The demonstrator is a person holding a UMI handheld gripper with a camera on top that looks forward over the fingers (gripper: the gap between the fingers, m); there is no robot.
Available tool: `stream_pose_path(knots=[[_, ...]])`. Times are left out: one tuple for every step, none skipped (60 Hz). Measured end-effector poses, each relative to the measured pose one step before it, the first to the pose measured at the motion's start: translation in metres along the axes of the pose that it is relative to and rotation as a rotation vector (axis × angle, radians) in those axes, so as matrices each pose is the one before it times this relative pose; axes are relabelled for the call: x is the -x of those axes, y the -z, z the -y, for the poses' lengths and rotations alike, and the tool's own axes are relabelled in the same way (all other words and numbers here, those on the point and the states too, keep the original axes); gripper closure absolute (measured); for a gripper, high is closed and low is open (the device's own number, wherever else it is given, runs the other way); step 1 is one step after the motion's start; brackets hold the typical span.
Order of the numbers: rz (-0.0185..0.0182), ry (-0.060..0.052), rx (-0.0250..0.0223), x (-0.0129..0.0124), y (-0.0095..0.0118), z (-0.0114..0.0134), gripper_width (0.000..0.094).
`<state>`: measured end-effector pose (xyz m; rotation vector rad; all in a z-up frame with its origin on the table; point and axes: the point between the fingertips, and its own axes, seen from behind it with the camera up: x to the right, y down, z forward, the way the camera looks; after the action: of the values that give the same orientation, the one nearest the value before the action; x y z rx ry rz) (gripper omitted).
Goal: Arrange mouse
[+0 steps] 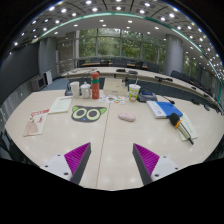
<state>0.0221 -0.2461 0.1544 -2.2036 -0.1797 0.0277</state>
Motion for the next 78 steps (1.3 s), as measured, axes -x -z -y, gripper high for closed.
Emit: stream_pose_path(knots=[[-0.00532, 0.0009, 0.00709, -0.00754, -0.01309, -0.00354, 0.0086], [-0.00656, 0.0003, 0.01127, -0.00098, 0.00185, -0.00244, 0.0087], [-0.00414, 0.0017, 0.00588, -0.00675, -0.01195, -0.0027, 0.0087], [-0.00423, 0.0012, 0.00378, -0.00609, -0.01128, -0.00189, 0.0085], [-0.00385, 0.0009, 0.0023, -0.00537, -0.01099, -0.00129, 0.0086], [-0.00362, 0.0003, 0.00138, -0.0054, -0.01101, -0.00067, 0.0087], [-0.00435, -0.0002, 0.00111, -0.0052, -0.01108, -0.00043, 0.0087], [-0.00506, -0.0002, 0.00047, -0.00214, -0.01079, -0.00086, 0.0086], [-0.00096, 0.0001, 0.00006, -0.00687, -0.00988, 0.00017, 0.0086], [-0.00234, 0.0006, 0.00188, -0.00439, -0.01037, 0.00039, 0.0086], [-0.00386, 0.0008, 0.00195, -0.00179, -0.01095, 0.00063, 0.0086], [0.00085, 0.0006, -0.00091, -0.00569, -0.00984, 0.00138, 0.0084], [-0.00078, 0.0002, -0.002, -0.0032, -0.01032, 0.00184, 0.0084], [-0.00047, 0.0, -0.00472, -0.00301, -0.01028, 0.00252, 0.0082], [-0.00252, 0.0002, -0.00504, -0.00088, -0.01069, 0.00267, 0.0082], [-0.00174, 0.0001, -0.00467, -0.00092, -0.00994, 0.00313, 0.0083], [0.00225, 0.0014, -0.00499, -0.00479, -0.00965, 0.00227, 0.0083], [0.00121, 0.0009, -0.00288, -0.00234, -0.00994, 0.00238, 0.0084], [0.00044, 0.0009, -0.00285, -0.00222, -0.00959, 0.00237, 0.0085], [-0.00002, 0.001, -0.00272, -0.00196, -0.00931, 0.00226, 0.0085], [-0.00033, 0.0015, -0.00232, -0.00188, -0.00931, 0.00233, 0.0085], [-0.00024, 0.0016, -0.00022, -0.00147, -0.00887, 0.00187, 0.0086], [-0.00008, 0.0022, 0.00241, -0.00146, -0.009, 0.00127, 0.0084], [-0.00111, 0.0032, 0.00208, -0.00065, -0.00941, 0.00116, 0.0081], [0.00039, 0.0017, 0.0025, -0.00015, -0.00921, 0.00223, 0.0083], [0.00081, 0.0015, -0.00085, -0.00064, -0.00794, 0.00225, 0.0084], [0.00105, 0.001, -0.00367, -0.00071, -0.0078, 0.00289, 0.0082], [0.00004, 0.0009, -0.00441, -0.00081, -0.00744, 0.00289, 0.0084], [0.00072, 0.0014, -0.00266, -0.00073, -0.00711, 0.00234, 0.0082], [0.00163, 0.002, 0.00005, -0.00039, -0.00679, 0.00181, 0.0083], [0.00117, 0.0015, 0.00155, -0.00086, -0.00612, 0.00129, 0.0083], [0.00015, 0.0017, 0.001, -0.00075, -0.00631, 0.00147, 0.0082], [0.00008, 0.0005, 0.0008, -0.00085, -0.00611, 0.00126, 0.0082], [-0.00007, 0.0002, 0.00108, -0.00062, -0.00559, 0.0012, 0.0081], [-0.00044, -0.0004, 0.00202, -0.00092, -0.00507, 0.00127, 0.0083], [-0.00055, -0.0005, 0.00273, -0.00077, -0.00502, 0.00083, 0.0081], [0.0002, -0.0007, 0.00301, -0.001, -0.00463, 0.00114, 0.0082], [0.00065, -0.0014, 0.00239, -0.00093, -0.0043, 0.00135, 0.0081], [0.00123, -0.002, 0.00206, -0.00063, -0.00413, 0.0014, 0.0082], [0.00343, -0.0027, -0.00181, -0.0004, -0.0036, 0.00234, 0.0083], [0.00497, -0.0047, -0.00551, -0.00043, -0.00446, 0.00327, 0.0085], [0.00123, -0.002, -0.00179, -0.00087, -0.0024, 0.00197, 0.0085], [0.00511, 0.0001, 0.00077, 0.0005, -0.0025, 0.00155, 0.008], [0.00455, -0.0003, 0.00156, 0.00016, -0.00289, 0.00169, 0.0079], [0.00055, 0.0005, 0.00102, -0.00081, -0.00277, 0.00196, 0.0081], [-0.00047, -0.0009, -0.00279, -0.00104, -0.00288, 0.00285, 0.0085], [-0.0008, 0.0012, -0.00205, -0.00112, -0.00306, 0.00268, 0.0088], [0.00242, 0.0016, -0.00155, -0.00053, -0.00288, 0.00235, 0.0088], [0.00056, 0.0021, 0.0005, -0.00085, -0.00302, 0.00181, 0.0089], [0.00037, 0.0012, 0.00016, -0.00083, -0.00278, 0.00172, 0.0089], [0.00062, -0.0015, -0.00221, 0.00014, -0.00271, 0.00211, 0.009], [0.00109, -0.0013, 0.00073, -0.001, -0.0028, 0.00194, 0.0089], [0.00023, -0.0013, 0.00002, -0.00081, -0.00256, 0.00145, 0.009], [0.0005, -0.0013, -0.00011, -0.00093, -0.00245, 0.00175, 0.0092], [0.00041, -0.0014, -0.00011, -0.0008, -0.00245, 0.00172, 0.0094], [0.00016, -0.0015, 0.00004, -0.00118, -0.00239, 0.00134, 0.0099], [0.00103, -0.0021, -0.00111, -0.00111, -0.00241, 0.00162, 0.0102], [0.00053, -0.0023, -0.00114, -0.00115, -0.00254, 0.00186, 0.0106], [0.00059, -0.0022, -0.00117, -0.00096, -0.00272, 0.00152, 0.0112], [0.00177, -0.0029, -0.00067, -0.0007, -0.00213, 0.00148, 0.012], [0.00149, -0.003, -0.00038, -0.00081, -0.00218, 0.00127, 0.0127], [0.00064, -0.0031, -0.00041, -0.00118, -0.00209, 0.00117, 0.0131], [0.00118, -0.0029, -0.00062, -0.00111, -0.00185, 0.00129, 0.0139], [0.00205, -0.0038, -0.00002, -0.00073, -0.00218, 0.00094, 0.0147], [0.00117, -0.0034, -0.00014, -0.00069, -0.00141, 0.00089, 0.0161], [0.00233, -0.004, -0.00009, -0.00064, -0.00149, 0.00086, 0.0179], [0.00311, -0.0043, 0.00038, -0.0003, -0.00148, 0.00074, 0.0204], [0.00302, -0.0051, 0.00031, -0.00018, -0.0014, 0.00059, 0.0234], [0.00113, -0.0045, -0.00113, -0.00049, -0.00114, 0.00091, 0.0262], [-0.0037, -0.0003, -0.00204, -0.00129, -0.00072, 0.00094, 0.0298], [-0.00457, 0.003, -0.00063, -0.00147, -0.00104, 0.00038, 0.0342], [0.00061, 0.0029, -0.00133, -0.0005, -0.00104, 0.00086, 0.0395], [-0.00126, 0.0009, -0.00142, -0.00059, -0.00032, 0.00013, 0.0452], [-0.00532, -0.0011, -0.00327, -0.00117, 0.00002, 0.00067, 0.0454], [-0.00031, -0.0007, 0.00048, 0.00015, 0.00013, -0.00031, 0.0455], [0.00081, -0.0017, 0.00028, 0.00032, 0.0001, -0.00007, 0.046], [0.00016, -0.0003, -0.00167, 0.00011, -0.0001, 0.00033, 0.0463], [-0.00074, 0.0002, -0.00111, -0.00007, -0.0004, -0.00032, 0.0468]])
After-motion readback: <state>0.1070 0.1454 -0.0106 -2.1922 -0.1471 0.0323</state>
